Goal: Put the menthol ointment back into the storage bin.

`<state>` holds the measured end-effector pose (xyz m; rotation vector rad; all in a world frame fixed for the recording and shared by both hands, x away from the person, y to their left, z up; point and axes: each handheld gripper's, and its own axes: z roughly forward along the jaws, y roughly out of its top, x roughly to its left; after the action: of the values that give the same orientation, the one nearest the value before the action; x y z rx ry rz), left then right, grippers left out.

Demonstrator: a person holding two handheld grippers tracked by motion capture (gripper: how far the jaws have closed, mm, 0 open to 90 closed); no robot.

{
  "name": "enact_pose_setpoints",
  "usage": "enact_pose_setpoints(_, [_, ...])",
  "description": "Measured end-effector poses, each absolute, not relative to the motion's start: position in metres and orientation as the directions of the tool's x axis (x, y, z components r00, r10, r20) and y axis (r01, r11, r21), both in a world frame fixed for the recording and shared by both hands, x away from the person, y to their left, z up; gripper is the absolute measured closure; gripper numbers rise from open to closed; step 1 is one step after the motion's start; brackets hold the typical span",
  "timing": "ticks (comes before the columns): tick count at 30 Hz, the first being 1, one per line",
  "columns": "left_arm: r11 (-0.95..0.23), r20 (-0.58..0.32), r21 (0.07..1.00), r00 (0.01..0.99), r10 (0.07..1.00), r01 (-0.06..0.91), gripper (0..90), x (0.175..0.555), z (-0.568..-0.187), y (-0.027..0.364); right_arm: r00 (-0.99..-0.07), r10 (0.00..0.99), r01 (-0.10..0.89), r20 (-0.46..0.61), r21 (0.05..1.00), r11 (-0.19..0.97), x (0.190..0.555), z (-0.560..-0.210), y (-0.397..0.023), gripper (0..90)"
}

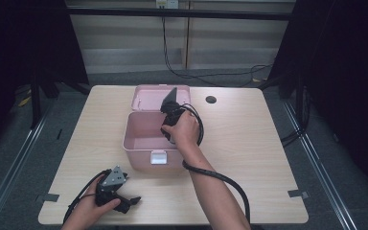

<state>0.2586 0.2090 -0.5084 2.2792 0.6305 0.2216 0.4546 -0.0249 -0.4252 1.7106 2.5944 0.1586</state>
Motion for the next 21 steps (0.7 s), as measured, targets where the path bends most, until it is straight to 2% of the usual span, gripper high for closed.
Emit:
enact_pose_setpoints(12, [-0.601,-0.032,0.706,0.865,0.501,0.374,2.2,0.259,-0.508,0.209,-0.411,0.911,0.906,0.014,0.111,0.408,0.451,-0.406,-0.024,36.5])
enact_pose_setpoints(21, [-0.601,-0.032,0.706,0.865,0.501,0.374,2.2,0.259,-0.508,0.209,-0.444,0.895,0.889,0.025,0.131,0.438,0.448,-0.389,-0.024,29.5])
